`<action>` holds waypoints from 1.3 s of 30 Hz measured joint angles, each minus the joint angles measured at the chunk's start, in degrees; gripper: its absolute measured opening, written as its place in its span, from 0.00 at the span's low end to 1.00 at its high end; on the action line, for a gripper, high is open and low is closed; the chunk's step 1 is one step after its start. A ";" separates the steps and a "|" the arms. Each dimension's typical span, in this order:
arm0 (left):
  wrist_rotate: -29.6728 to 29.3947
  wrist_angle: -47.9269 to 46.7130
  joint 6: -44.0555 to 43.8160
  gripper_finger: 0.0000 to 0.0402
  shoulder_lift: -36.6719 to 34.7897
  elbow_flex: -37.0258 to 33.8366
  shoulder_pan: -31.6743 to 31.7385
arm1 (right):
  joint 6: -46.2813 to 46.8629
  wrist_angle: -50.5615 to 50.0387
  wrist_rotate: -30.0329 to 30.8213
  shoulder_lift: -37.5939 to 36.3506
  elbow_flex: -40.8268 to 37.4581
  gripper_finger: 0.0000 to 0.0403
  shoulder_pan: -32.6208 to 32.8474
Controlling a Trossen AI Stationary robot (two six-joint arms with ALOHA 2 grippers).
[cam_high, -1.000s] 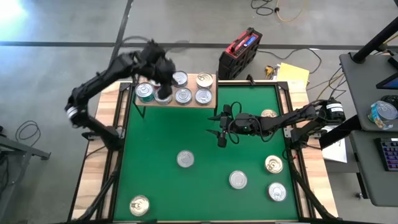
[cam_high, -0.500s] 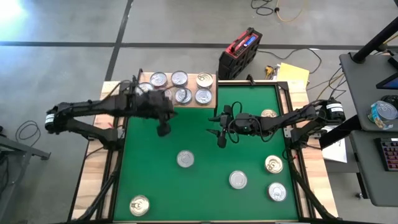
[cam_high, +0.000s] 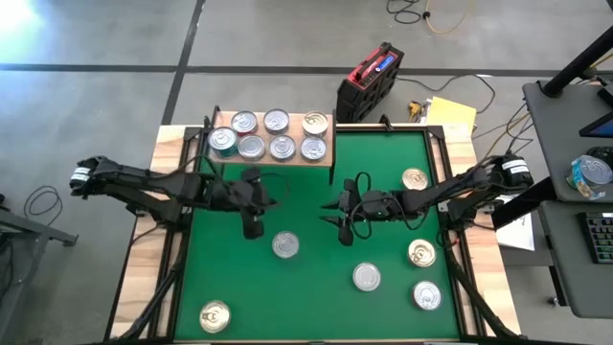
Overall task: Stack canned seafood by type on shelf
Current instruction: Stack the white tuna can on top of the white tuna can on the shelf
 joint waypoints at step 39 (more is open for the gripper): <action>-4.18 22.19 2.12 0.00 15.97 1.10 -11.63 | 39.34 -66.15 -3.80 -5.97 15.54 0.02 24.72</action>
